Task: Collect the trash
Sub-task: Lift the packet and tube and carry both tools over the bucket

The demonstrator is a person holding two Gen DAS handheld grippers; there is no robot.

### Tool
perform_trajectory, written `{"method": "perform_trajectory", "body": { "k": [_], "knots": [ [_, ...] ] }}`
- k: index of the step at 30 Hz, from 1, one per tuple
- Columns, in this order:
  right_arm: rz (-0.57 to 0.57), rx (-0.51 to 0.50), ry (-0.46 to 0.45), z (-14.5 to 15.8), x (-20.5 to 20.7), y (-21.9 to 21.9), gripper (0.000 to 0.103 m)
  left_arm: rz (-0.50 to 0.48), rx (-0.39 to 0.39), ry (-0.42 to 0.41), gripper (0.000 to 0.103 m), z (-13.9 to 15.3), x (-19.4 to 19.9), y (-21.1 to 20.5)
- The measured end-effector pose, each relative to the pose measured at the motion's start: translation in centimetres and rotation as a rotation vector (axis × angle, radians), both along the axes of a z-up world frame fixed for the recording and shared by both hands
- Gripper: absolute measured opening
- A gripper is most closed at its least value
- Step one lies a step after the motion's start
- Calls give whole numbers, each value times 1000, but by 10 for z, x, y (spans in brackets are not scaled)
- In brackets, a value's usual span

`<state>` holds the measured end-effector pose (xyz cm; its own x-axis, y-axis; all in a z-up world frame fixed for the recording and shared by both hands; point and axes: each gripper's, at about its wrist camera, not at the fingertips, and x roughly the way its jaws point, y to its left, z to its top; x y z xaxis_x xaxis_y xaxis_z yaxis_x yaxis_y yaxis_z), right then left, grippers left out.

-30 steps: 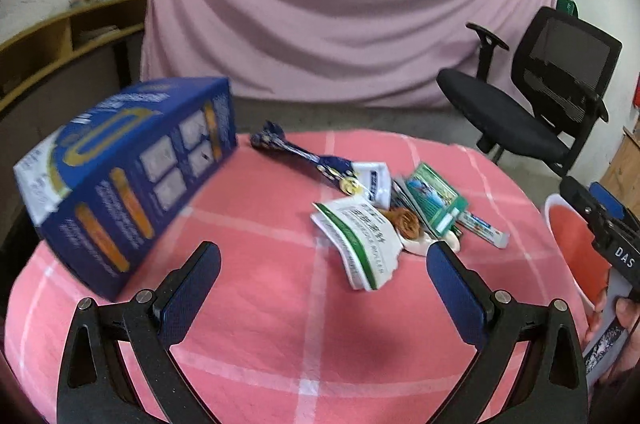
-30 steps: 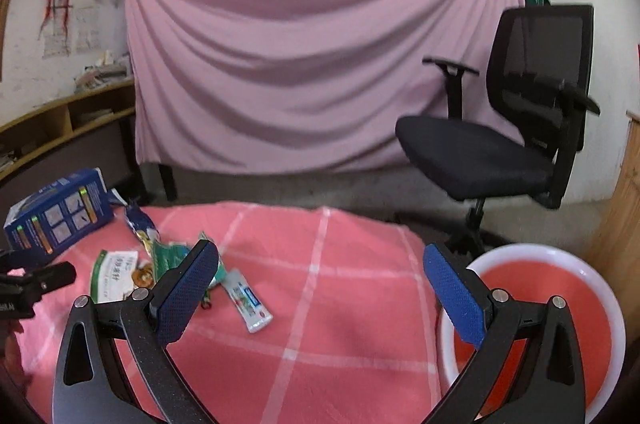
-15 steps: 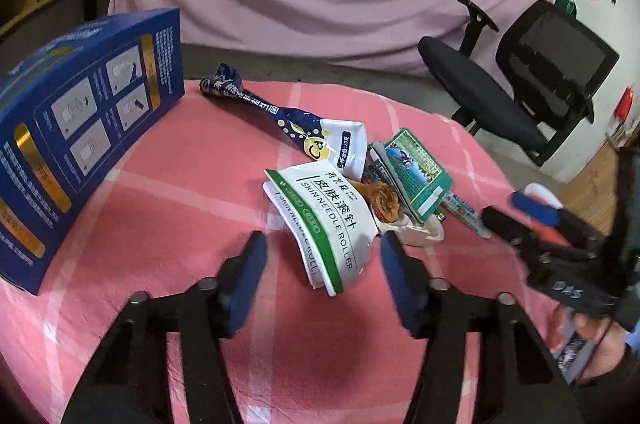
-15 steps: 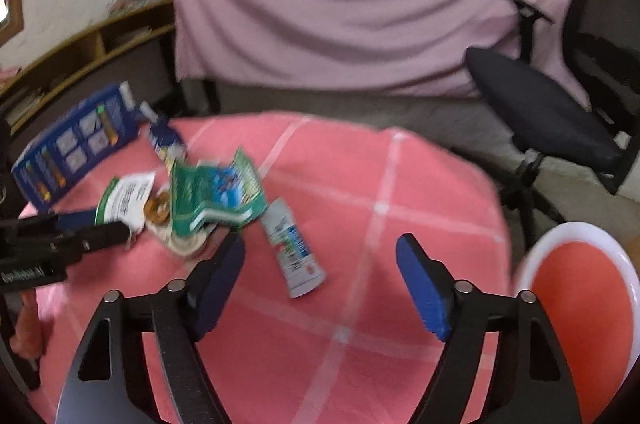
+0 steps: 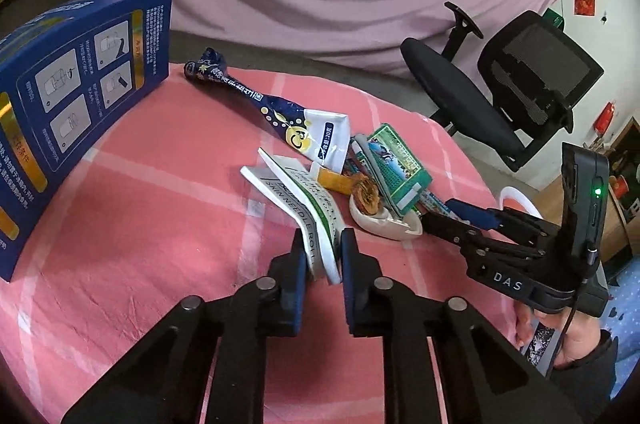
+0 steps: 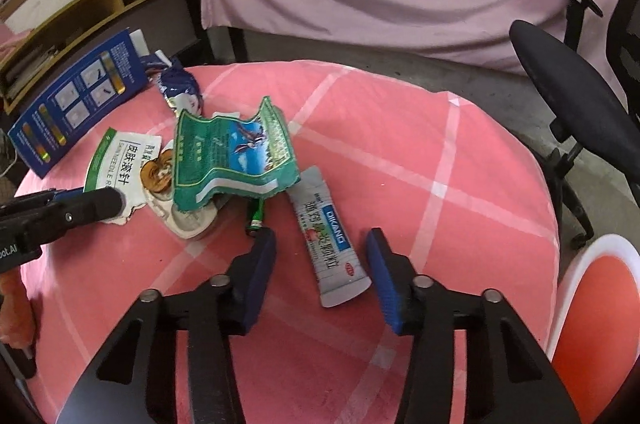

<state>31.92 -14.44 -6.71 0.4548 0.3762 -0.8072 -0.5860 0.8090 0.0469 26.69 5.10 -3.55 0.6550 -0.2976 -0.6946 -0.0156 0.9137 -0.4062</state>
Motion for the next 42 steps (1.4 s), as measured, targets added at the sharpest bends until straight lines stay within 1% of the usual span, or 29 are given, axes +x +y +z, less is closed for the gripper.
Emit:
{"method": "perform_trajectory", "body": {
  "k": [1,2,3,8,11,13,15,18,20,23,25,27,31,34,36,38,42],
  "knots": [
    [1,3,0,0,-1,-1,30,2,2,-5,10,0,0,-1],
    [1,7,0,1,-1,-3,22,4,5,-10,9,1,-1,-1],
    [4,15,2,2,-1,-4,18,7,7,-17,8,2,-2,0],
    [12,26,-14,4,-5,-6,17,32,36,-45,7,6,-11,-4],
    [9,35,-42,9,-11,-8,17,45,60,-68,6,9,-16,-8],
    [2,42,-69,13,-16,-10,17,53,83,-98,6,12,-22,-10],
    [-3,54,-105,17,-22,-9,17,65,124,-139,6,18,-29,-16],
    [-8,87,-200,29,-37,-15,17,74,202,-207,6,25,-40,-29],
    [-15,122,-287,40,-49,-21,17,82,244,-262,6,29,-48,-38],
    [-37,187,-389,54,-65,-31,17,102,293,-345,6,35,-57,-53],
    [-55,236,-441,62,-73,-39,17,110,318,-395,6,39,-61,-64],
    [-73,283,-501,71,-83,-48,17,112,322,-431,6,41,-64,-72],
    [-124,362,-652,90,-99,-70,17,97,334,-528,6,54,-68,-94],
    [-169,394,-731,102,-108,-85,17,76,344,-596,6,64,-72,-112],
    [-199,409,-770,107,-112,-95,17,56,345,-637,6,71,-73,-125],
    [-236,425,-802,111,-115,-107,17,28,343,-659,6,78,-69,-138],
    [-308,434,-835,114,-117,-133,17,-44,347,-686,6,84,-61,-169]
  ]
}}
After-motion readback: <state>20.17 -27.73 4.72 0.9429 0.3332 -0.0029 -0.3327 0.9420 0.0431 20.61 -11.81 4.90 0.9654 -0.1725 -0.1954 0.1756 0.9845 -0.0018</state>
